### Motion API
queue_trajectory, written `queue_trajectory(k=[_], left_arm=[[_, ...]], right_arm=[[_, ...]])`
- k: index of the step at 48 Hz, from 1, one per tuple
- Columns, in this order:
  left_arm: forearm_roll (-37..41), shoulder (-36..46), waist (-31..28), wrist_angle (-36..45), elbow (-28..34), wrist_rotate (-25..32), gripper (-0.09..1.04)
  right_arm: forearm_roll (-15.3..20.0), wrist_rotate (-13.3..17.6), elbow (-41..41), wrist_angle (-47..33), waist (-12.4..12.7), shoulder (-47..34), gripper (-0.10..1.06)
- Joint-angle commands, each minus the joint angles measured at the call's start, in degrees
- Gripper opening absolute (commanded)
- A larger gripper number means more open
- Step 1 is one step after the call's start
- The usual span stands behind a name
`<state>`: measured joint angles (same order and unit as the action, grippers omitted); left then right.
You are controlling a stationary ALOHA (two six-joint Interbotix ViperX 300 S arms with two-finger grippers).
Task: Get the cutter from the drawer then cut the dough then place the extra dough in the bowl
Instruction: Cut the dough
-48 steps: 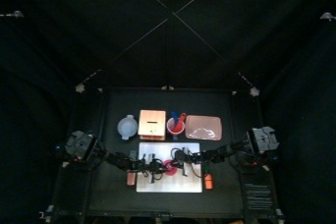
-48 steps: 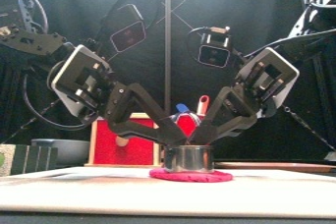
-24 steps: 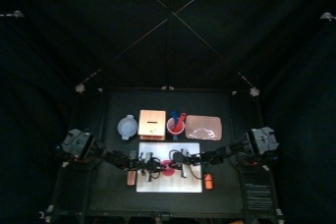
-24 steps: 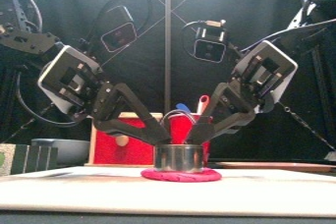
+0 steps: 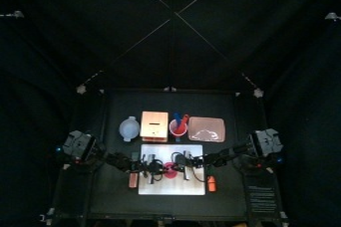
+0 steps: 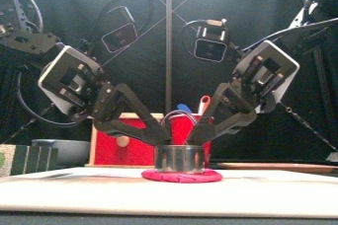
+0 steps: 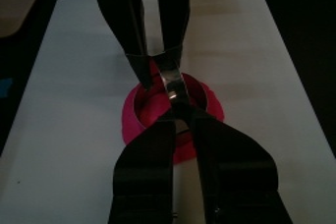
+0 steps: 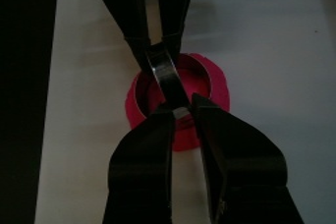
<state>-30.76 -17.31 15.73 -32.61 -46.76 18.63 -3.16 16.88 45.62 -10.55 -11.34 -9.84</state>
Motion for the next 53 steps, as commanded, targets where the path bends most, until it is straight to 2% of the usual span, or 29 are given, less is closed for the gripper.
queue_trajectory(k=[1,24,39,53], left_arm=[[-1.1,-2.3,-4.2,1.8,-2.2,0.5,0.46],[-1.1,-4.0,-3.8,4.8,-1.8,0.4,0.46],[-1.1,-4.4,-3.7,6.7,-1.7,0.4,0.46],[-0.9,-2.5,-3.7,6.2,-1.3,0.6,0.46]], right_arm=[[0.3,0.6,0.6,2.1,-3.4,-3.3,0.44],[0.2,0.6,0.0,2.2,-3.2,-4.5,0.44],[0.1,0.5,-0.8,5.4,-3.3,-5.9,0.44],[-0.1,0.5,-1.1,5.7,-3.1,-3.5,0.44]])
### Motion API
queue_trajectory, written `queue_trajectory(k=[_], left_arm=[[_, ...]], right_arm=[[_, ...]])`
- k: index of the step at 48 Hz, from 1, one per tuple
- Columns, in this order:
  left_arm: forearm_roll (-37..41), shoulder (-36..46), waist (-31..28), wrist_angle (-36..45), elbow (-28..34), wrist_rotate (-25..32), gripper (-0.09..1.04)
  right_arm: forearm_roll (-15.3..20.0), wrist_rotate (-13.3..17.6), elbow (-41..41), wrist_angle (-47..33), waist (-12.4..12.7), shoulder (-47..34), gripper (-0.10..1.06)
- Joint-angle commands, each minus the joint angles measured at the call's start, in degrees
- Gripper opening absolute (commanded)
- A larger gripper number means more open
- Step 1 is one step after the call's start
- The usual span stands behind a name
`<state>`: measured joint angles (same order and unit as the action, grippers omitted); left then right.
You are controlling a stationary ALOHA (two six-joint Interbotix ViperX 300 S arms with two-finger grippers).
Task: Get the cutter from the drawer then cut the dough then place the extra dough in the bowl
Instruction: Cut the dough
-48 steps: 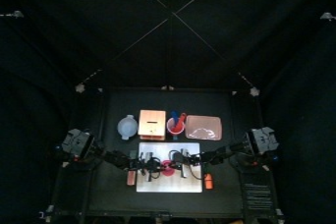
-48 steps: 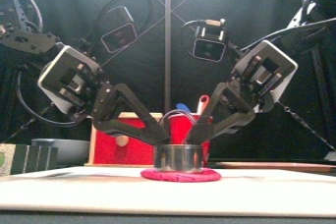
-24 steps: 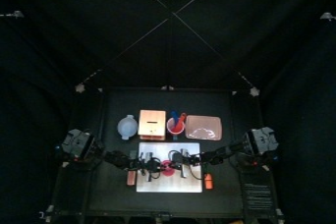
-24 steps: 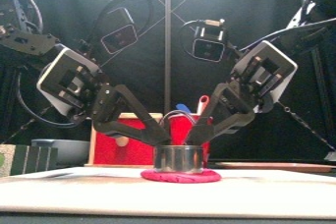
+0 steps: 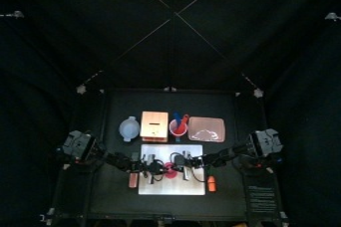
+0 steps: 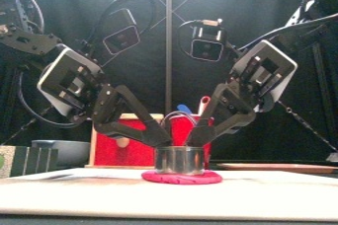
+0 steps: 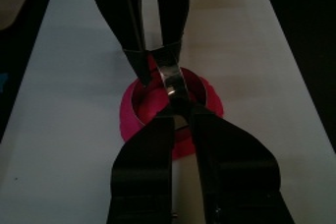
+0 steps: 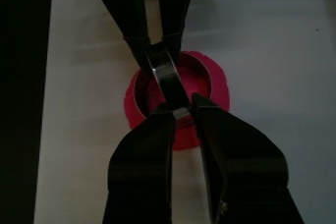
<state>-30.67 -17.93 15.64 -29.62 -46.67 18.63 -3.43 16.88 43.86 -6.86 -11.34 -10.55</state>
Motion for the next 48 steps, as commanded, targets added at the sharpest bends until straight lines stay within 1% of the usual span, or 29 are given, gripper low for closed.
queue_trajectory(k=[1,10,15,20,24,28,35,40,48], left_arm=[[-1.0,-1.8,-3.5,3.3,-1.5,0.6,0.46],[-0.5,-0.3,-3.5,2.5,-1.3,0.8,0.46],[0.4,2.1,-3.7,1.2,-1.3,0.7,0.48],[1.1,4.1,-4.0,1.1,-1.5,0.8,0.52],[1.8,4.7,-4.2,1.1,-1.5,0.8,0.58],[2.3,4.6,-5.1,0.8,-1.1,0.8,0.66],[3.5,4.7,-6.1,0.4,-0.6,0.8,0.78],[4.0,4.7,-6.1,0.4,-0.5,0.8,0.83],[4.0,5.7,-5.7,0.4,-0.5,0.8,0.83]], right_arm=[[0.2,0.5,0.6,2.1,-3.1,-2.6,0.44],[0.1,0.4,0.3,2.1,-3.1,-0.5,0.44],[0.4,0.6,0.0,2.1,-3.0,1.2,0.44],[0.8,0.6,-0.7,2.1,-2.8,2.1,0.47],[1.4,0.6,-1.6,2.2,-2.6,2.5,0.51],[1.4,0.6,-2.0,2.4,-2.4,2.8,0.58],[1.6,0.6,-2.8,2.5,-2.2,3.1,0.73],[1.6,0.6,-3.3,2.5,-2.0,3.2,0.8],[1.6,0.6,-4.0,3.1,-1.8,4.0,0.81]])
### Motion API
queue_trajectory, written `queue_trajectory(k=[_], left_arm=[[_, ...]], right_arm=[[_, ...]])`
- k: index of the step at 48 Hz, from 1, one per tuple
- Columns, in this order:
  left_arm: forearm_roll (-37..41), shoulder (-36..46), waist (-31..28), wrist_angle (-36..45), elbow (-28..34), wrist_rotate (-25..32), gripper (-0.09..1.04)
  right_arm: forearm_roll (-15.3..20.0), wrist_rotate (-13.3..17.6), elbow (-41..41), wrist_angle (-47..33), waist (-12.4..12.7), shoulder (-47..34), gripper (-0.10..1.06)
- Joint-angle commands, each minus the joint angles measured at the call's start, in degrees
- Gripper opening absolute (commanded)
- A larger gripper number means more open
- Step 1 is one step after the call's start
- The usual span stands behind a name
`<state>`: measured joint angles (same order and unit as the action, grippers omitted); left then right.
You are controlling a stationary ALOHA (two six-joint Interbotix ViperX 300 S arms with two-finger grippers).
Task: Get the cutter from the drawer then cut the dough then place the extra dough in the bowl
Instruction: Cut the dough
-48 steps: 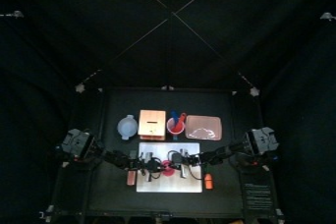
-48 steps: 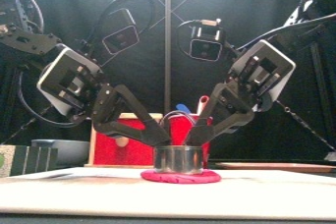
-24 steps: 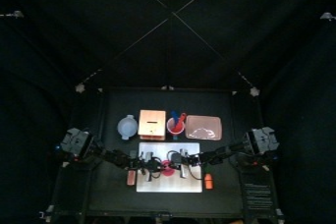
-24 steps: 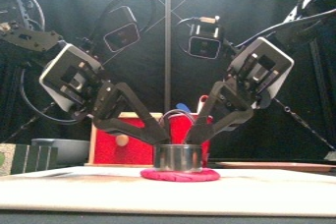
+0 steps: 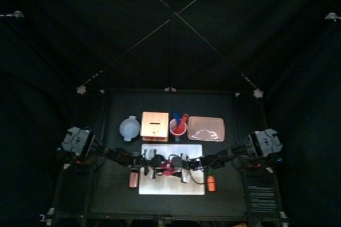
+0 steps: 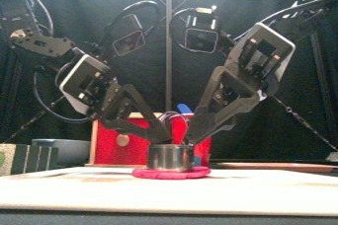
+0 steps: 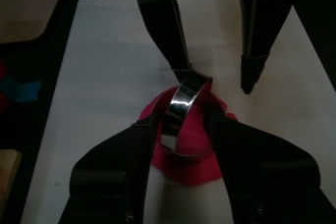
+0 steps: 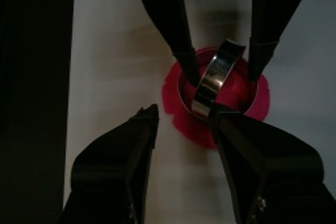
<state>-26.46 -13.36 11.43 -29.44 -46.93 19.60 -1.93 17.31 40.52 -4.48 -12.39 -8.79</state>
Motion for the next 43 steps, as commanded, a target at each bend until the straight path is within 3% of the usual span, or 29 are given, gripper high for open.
queue_trajectory(k=[1,11,26,43], left_arm=[[-0.2,1.4,-1.3,0.1,-0.2,-0.2,0.83],[-0.2,4.1,0.5,-0.2,-0.8,-0.2,0.83],[-0.4,4.3,2.4,-2.5,-1.7,0.2,0.82],[-0.4,-0.2,2.7,-3.1,-0.8,0.2,0.8]], right_arm=[[0.2,0.2,-0.7,1.1,-0.7,2.3,0.81],[-0.5,0.1,-0.8,4.0,0.4,4.1,0.81],[-4.4,0.1,-1.3,8.4,3.4,8.2,0.81],[-5.1,0.2,-5.0,12.7,3.3,8.2,0.81]])
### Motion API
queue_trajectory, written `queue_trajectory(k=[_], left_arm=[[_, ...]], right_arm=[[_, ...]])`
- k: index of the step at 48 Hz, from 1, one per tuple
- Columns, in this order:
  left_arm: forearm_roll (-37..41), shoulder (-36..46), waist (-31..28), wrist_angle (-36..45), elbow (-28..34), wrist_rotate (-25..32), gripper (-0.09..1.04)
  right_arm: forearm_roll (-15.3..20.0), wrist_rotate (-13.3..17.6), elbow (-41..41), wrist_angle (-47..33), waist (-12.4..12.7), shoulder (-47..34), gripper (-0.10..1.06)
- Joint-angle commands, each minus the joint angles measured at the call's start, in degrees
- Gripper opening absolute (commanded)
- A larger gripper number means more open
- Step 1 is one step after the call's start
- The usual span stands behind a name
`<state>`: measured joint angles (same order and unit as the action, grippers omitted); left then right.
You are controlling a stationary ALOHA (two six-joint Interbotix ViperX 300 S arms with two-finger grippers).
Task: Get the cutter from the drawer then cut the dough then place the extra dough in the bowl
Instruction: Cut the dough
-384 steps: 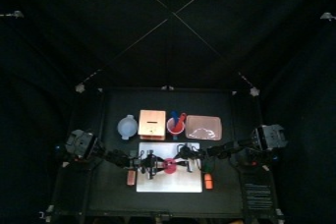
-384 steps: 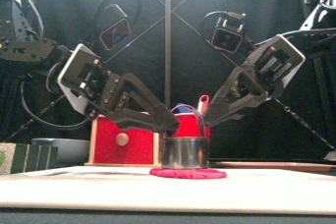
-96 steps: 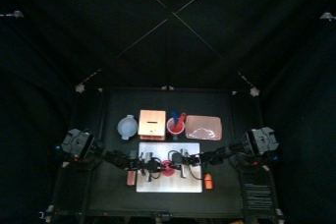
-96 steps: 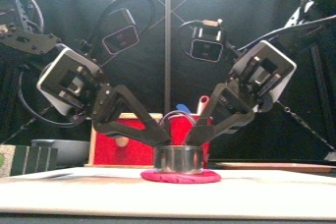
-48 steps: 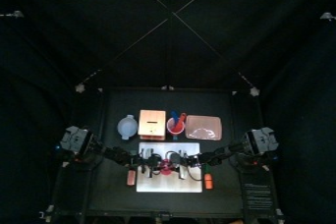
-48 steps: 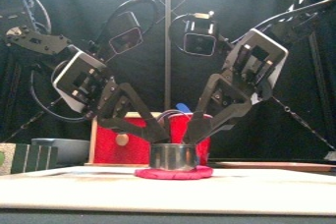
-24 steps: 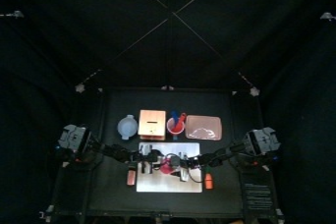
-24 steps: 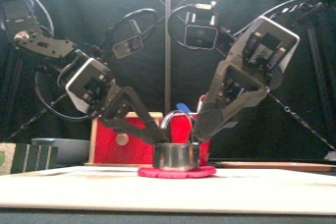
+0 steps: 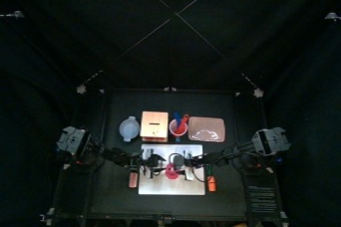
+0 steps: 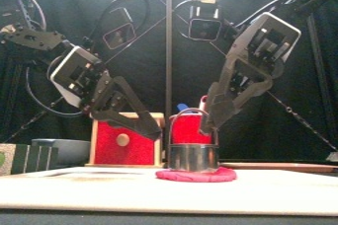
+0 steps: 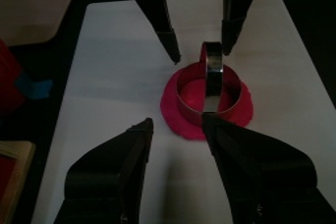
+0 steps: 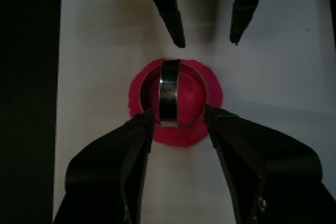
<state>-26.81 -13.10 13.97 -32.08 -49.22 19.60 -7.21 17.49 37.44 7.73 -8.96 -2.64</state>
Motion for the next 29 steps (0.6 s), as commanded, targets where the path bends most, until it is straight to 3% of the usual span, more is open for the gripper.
queue_trajectory(k=[1,14,29], left_arm=[[-0.1,-0.7,0.2,-0.5,1.7,0.2,0.78],[0.2,-1.1,1.1,-1.4,1.9,0.4,0.53],[2.9,-1.6,2.3,-3.1,3.0,0.5,0.5]], right_arm=[[0.2,0.1,-2.1,0.5,-0.1,1.9,0.81],[1.8,0.1,-3.5,1.8,-0.1,1.8,0.81],[1.9,0.2,-4.6,2.5,-0.2,0.4,0.81]])
